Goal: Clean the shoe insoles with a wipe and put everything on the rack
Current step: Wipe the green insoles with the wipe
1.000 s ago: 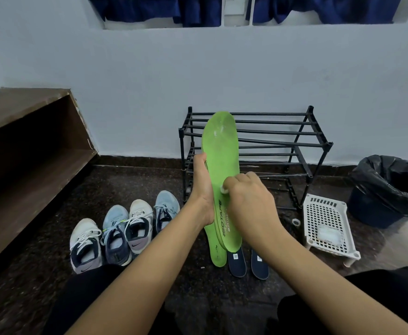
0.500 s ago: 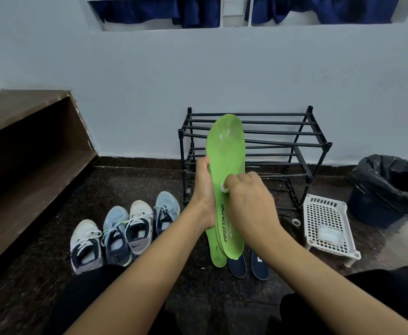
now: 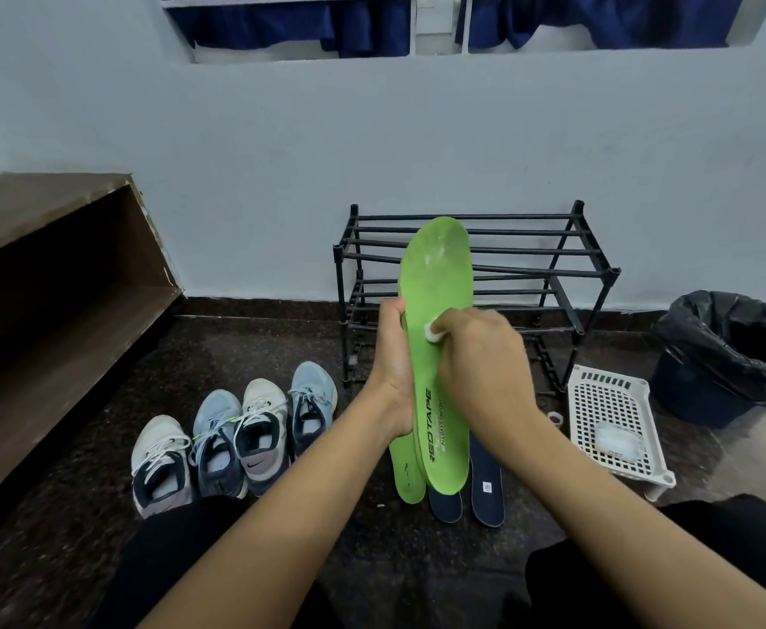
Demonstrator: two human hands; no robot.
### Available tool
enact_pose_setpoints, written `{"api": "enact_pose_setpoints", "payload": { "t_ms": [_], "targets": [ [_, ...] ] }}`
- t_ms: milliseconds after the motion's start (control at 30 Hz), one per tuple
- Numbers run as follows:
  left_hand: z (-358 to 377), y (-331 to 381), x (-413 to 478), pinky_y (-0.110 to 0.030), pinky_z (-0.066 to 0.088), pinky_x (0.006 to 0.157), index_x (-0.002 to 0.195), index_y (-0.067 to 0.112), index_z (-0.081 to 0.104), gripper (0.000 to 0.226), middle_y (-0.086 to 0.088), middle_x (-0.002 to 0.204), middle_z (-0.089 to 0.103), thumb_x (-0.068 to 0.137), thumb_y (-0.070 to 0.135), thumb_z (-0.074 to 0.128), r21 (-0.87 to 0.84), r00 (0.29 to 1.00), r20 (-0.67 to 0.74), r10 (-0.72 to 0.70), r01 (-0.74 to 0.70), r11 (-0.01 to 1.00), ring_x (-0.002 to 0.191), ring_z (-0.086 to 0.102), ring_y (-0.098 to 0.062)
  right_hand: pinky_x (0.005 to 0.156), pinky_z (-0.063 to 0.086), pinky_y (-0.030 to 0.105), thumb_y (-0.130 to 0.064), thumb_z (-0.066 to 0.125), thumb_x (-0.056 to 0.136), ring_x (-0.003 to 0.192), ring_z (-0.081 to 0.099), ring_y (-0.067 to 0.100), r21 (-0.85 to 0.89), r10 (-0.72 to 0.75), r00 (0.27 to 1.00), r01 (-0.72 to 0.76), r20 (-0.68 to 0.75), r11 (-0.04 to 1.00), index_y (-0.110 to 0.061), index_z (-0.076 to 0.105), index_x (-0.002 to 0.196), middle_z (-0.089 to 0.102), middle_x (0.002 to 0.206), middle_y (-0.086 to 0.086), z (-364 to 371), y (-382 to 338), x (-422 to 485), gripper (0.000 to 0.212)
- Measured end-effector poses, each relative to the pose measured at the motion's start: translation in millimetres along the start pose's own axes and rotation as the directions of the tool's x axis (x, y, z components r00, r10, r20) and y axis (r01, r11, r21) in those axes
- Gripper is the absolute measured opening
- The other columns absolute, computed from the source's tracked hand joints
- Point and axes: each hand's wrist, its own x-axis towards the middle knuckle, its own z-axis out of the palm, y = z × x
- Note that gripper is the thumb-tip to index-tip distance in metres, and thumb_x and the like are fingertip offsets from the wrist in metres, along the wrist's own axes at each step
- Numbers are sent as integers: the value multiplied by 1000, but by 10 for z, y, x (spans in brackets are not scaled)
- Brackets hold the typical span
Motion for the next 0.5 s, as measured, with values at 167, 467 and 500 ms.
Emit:
{"api": "enact_pose_setpoints", "payload": {
  "t_ms": [167, 467, 500],
  "targets": [
    [-64, 41, 52, -28, 42, 59, 64, 16, 64, 55, -2, 62, 60, 90, 54, 33, -19, 997, -75, -1, -1, 1000, 59, 56, -18, 58, 50, 41, 9, 59, 70, 76, 58, 33, 71, -79, 997, 77, 13, 994, -5, 67, 82, 63, 75, 10, 59, -112, -128, 20],
    [68, -57, -29, -24, 42, 52, 72, 16, 63, 52, -3, 61, 59, 94, 50, 30, 46, 998, 37, -53, 51, 998, 53, 56, -18, 71, 41, 34, 4, 50, 80, 90, 57, 29, 98, 59, 997, -53, -56, 994, -10, 68, 92, 68, 91, 8, 25, 177, 187, 26],
    [55, -55, -25, -24, 42, 52, 71, 16, 63, 52, -3, 61, 59, 93, 50, 30, 44, 998, 35, -53, 51, 998, 53, 56, -18, 70, 38, 33, 4, 50, 80, 90, 57, 29, 98, 59, 997, -54, -53, 994, -10, 67, 93, 67, 90, 8, 29, 166, 177, 26]
  ]
}}
